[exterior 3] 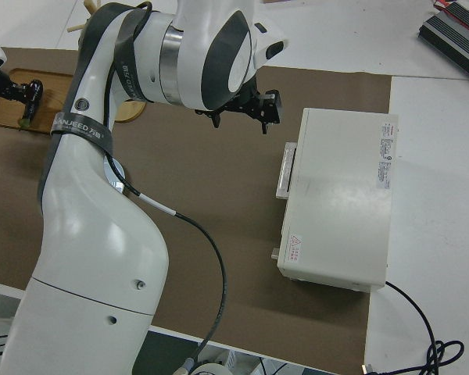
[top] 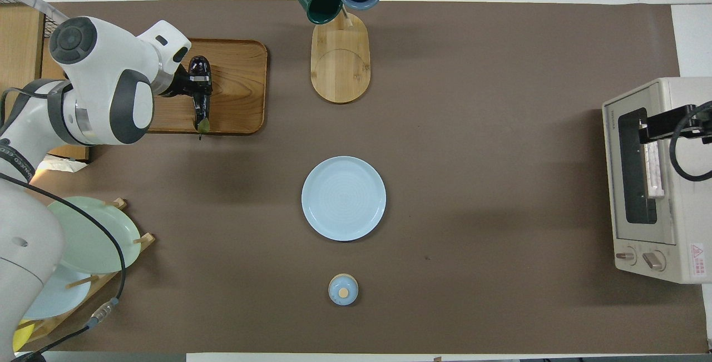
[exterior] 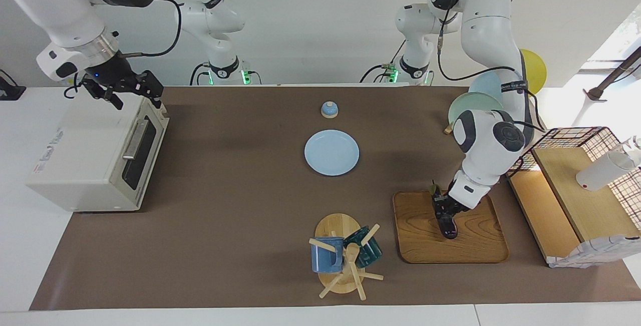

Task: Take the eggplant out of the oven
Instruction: 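Carry the eggplant onto the wooden tray and open the left gripper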

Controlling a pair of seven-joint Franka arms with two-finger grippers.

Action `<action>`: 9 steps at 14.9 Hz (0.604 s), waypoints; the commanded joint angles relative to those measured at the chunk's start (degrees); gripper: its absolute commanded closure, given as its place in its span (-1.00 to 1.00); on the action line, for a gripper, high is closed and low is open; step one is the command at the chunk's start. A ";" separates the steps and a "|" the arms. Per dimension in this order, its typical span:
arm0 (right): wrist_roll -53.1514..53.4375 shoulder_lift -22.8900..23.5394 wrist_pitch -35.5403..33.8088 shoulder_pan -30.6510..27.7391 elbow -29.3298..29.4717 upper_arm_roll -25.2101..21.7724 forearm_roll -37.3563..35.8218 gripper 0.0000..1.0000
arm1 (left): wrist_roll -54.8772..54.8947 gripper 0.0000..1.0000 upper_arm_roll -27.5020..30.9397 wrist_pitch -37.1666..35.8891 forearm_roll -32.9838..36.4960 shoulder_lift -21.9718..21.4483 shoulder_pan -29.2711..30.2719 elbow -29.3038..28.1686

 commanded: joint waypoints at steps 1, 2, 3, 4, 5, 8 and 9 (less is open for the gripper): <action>0.33 0.22 0.25 0.27 0.48 1.57 -2.06 -1.00 | 1.50 0.76 -0.10 0.13 1.71 1.25 0.48 1.71; 0.50 0.22 -0.63 0.36 1.18 1.84 -1.98 -1.00 | 1.59 -0.98 -0.10 -0.31 1.79 1.17 0.83 1.88; 1.20 0.22 -1.94 0.36 1.62 2.37 -2.07 -1.00 | 1.59 -1.00 -0.10 -0.92 1.79 1.25 0.84 2.76; 1.56 0.13 -2.13 0.27 1.63 2.54 -2.33 -1.00 | 1.59 -1.00 -0.10 -1.71 1.71 1.34 0.84 3.81; 1.56 0.04 -1.95 0.36 1.63 2.63 -2.85 -1.00 | 1.59 -1.00 -0.10 -2.76 1.62 1.25 0.92 4.60; 1.47 -0.13 -2.04 0.36 1.54 2.46 -2.95 -1.00 | 1.24 -1.00 -0.10 -6.89 1.35 -1.02 0.84 5.84; 1.47 -0.22 -2.13 0.36 1.54 2.46 -2.95 -1.00 | 1.07 -1.00 -0.10 -8.56 1.27 -2.95 0.84 5.49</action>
